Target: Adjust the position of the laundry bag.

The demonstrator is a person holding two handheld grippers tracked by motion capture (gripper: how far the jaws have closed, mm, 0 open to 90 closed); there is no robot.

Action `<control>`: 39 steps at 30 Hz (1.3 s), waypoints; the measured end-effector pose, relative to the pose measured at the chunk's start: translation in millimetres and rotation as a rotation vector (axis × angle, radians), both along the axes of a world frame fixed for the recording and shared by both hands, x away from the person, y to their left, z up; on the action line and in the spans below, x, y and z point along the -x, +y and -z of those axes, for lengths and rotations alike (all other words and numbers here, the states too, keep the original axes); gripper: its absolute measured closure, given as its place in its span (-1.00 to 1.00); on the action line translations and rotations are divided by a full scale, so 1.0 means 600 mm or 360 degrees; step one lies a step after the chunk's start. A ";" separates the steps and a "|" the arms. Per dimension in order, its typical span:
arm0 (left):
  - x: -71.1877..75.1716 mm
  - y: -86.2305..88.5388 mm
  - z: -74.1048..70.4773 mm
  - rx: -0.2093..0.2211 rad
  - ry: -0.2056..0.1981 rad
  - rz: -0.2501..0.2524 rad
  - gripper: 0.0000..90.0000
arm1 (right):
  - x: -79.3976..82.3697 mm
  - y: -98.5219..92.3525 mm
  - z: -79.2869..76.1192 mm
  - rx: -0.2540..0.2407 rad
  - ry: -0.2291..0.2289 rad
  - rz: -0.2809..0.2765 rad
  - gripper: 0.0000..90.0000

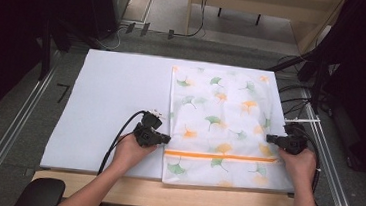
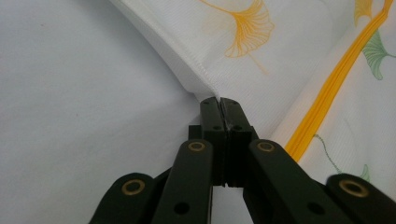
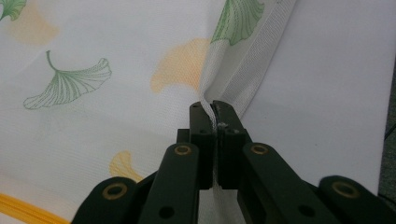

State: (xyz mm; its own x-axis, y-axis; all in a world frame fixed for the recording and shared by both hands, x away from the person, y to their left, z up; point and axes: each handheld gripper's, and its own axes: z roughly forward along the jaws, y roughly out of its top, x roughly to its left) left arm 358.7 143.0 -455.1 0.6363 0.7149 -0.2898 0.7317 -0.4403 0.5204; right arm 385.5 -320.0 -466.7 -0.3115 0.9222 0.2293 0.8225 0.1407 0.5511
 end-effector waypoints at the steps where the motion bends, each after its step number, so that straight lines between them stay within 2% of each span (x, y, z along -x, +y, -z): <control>1: 0.000 0.000 0.000 0.0000 0.0000 0.0000 1.00 | 0.000 0.000 0.000 0.0000 0.0000 0.0000 0.99; 5: -0.002 0.005 -0.002 -0.0011 -0.0008 0.0005 1.00 | 0.000 0.001 -0.005 -0.0018 -0.0006 -0.0010 1.00; 14: -0.009 0.025 -0.012 0.0028 0.0035 -0.0027 1.00 | 0.001 0.008 -0.012 -0.0062 -0.0012 -0.0028 1.00; 18: -0.011 0.033 -0.016 0.0040 0.0029 -0.0041 1.00 | 0.000 0.014 -0.012 -0.0063 0.0001 -0.0043 1.00; 31: -0.015 0.050 -0.017 -0.0001 0.0052 -0.0020 1.00 | -0.002 0.031 -0.014 -0.0077 0.0007 -0.0083 1.00; 39: -0.016 0.067 -0.022 0.0017 0.0069 -0.0025 1.00 | -0.002 0.040 -0.018 -0.0091 0.0006 -0.0103 1.00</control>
